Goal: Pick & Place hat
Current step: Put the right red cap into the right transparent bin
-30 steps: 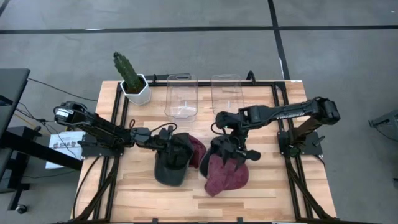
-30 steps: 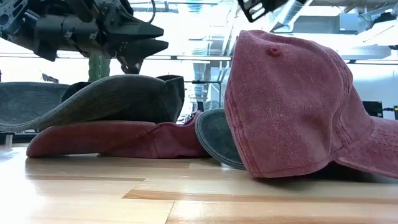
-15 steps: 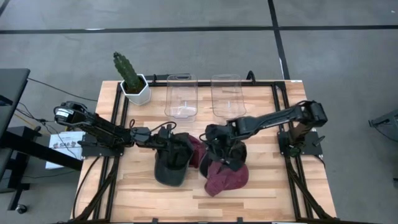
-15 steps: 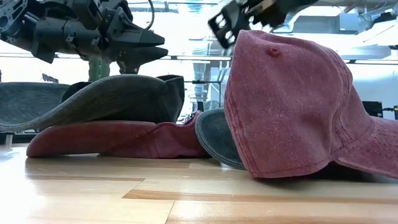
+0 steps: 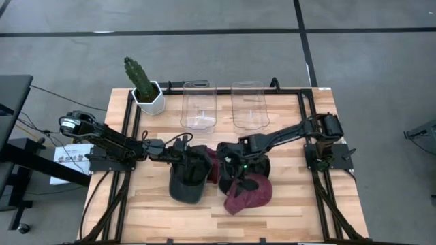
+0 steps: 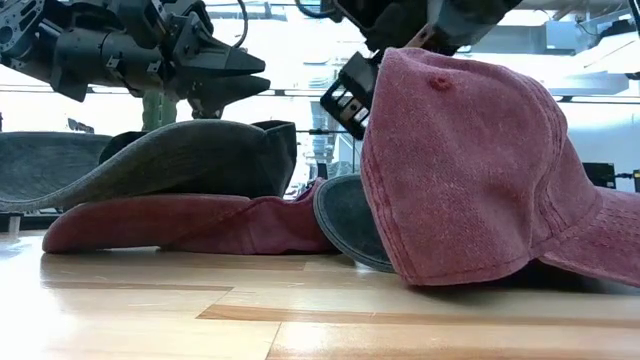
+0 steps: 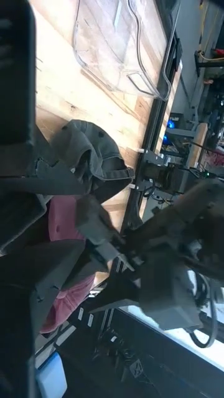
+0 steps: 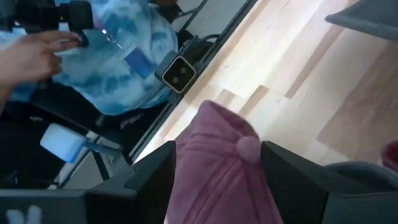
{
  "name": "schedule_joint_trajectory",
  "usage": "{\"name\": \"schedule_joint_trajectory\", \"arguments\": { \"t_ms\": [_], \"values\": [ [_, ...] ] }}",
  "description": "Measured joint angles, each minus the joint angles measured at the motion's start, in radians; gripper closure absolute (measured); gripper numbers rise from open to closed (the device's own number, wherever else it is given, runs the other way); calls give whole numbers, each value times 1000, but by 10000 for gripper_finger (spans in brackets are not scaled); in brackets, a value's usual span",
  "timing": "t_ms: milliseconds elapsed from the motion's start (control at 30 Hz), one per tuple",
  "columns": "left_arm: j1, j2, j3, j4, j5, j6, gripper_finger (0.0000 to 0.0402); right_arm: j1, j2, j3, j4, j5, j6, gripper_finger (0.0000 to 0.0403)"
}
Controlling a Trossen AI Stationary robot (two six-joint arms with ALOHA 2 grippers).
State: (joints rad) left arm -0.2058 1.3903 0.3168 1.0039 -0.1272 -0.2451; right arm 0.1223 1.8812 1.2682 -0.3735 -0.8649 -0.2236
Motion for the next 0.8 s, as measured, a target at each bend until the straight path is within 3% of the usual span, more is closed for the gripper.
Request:
{"name": "schedule_joint_trajectory", "arguments": {
  "t_ms": [267, 433, 800],
  "values": [
    [0, 0, 0, 0, 0, 0, 279, -7, 26, 0, 23, -13, -41, 177],
    [0, 0, 0, 0, 0, 1, 279, -6, 26, 0, 23, -128, -72, 177],
    [0, 0, 0, 0, 0, 5, 279, -6, 26, 0, 24, -103, -139, 177]
  ]
}}
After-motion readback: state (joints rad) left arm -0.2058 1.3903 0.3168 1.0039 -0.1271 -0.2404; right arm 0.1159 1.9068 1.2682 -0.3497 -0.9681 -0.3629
